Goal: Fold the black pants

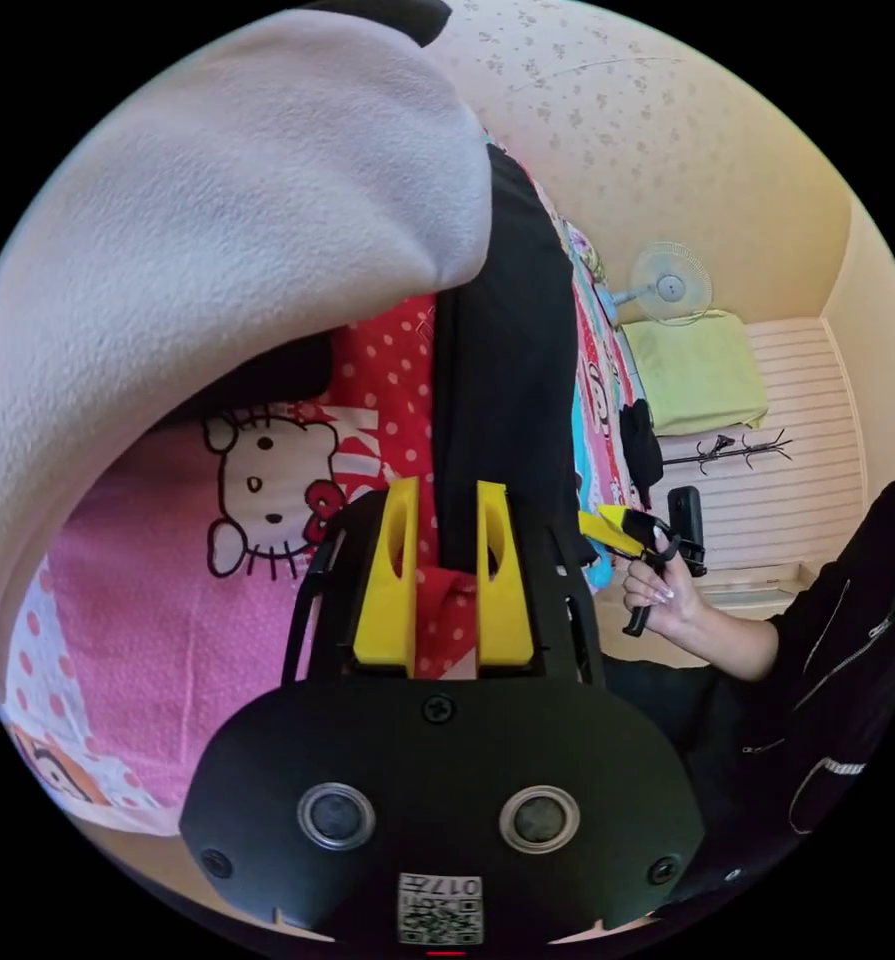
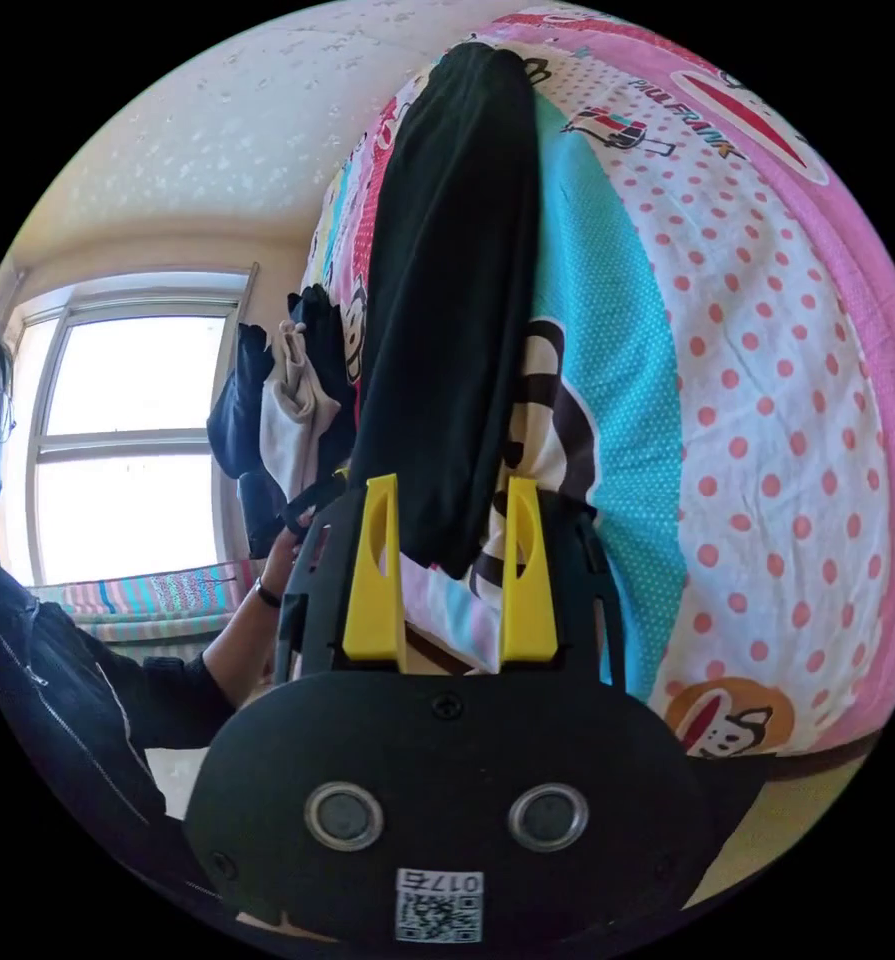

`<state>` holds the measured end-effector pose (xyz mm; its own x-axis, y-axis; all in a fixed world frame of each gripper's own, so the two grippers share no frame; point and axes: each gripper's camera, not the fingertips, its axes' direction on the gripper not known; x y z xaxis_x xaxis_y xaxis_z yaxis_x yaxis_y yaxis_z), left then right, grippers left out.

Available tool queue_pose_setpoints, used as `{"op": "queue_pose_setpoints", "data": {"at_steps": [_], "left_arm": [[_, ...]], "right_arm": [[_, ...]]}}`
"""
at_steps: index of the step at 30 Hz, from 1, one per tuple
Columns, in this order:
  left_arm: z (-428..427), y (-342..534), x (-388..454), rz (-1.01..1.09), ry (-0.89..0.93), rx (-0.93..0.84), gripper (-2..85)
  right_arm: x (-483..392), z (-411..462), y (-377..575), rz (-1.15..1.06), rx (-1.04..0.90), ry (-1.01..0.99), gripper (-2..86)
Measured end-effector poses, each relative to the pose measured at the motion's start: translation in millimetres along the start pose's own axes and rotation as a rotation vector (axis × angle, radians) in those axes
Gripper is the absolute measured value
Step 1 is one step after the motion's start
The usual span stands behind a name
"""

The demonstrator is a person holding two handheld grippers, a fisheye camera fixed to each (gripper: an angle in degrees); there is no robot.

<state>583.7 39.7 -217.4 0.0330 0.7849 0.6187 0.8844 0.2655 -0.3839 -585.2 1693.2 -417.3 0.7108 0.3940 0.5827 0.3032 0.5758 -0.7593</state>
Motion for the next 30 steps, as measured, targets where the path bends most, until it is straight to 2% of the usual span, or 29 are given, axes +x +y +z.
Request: {"op": "queue_pose_setpoints", "data": {"at_steps": [3,7,10,13,18,24,30], "left_arm": [[9.5,-6.2,4.5,-0.056,0.017,-0.049,7.8],[12.7,-5.9,14.6,-0.007,-0.037,-0.060,7.2],[16.0,1.0,25.9,0.096,-0.116,-0.057,6.3],[22.2,21.2,36.7,0.220,-0.216,0.016,5.7],[19.1,42.5,12.1,0.113,-0.094,0.108,5.4],[20.2,68.4,11.7,0.176,-0.122,0.191,5.3],[17.2,82.2,-8.3,0.158,-0.031,0.224,5.3]], "right_arm": [[-3.9,14.5,-5.3,-0.002,0.020,0.065,15.9],[-7.5,35.2,-8.7,-0.016,0.051,0.157,14.6],[-4.9,52.3,-9.8,-0.023,0.044,0.264,10.4],[3.4,54.7,-12.3,-0.015,0.049,0.267,7.0],[19.0,58.9,-26.3,-0.060,-0.003,0.223,6.6],[38.6,70.8,-42.8,-0.091,0.009,0.119,10.5],[29.6,74.1,-45.4,-0.106,-0.005,0.175,12.5]]}}
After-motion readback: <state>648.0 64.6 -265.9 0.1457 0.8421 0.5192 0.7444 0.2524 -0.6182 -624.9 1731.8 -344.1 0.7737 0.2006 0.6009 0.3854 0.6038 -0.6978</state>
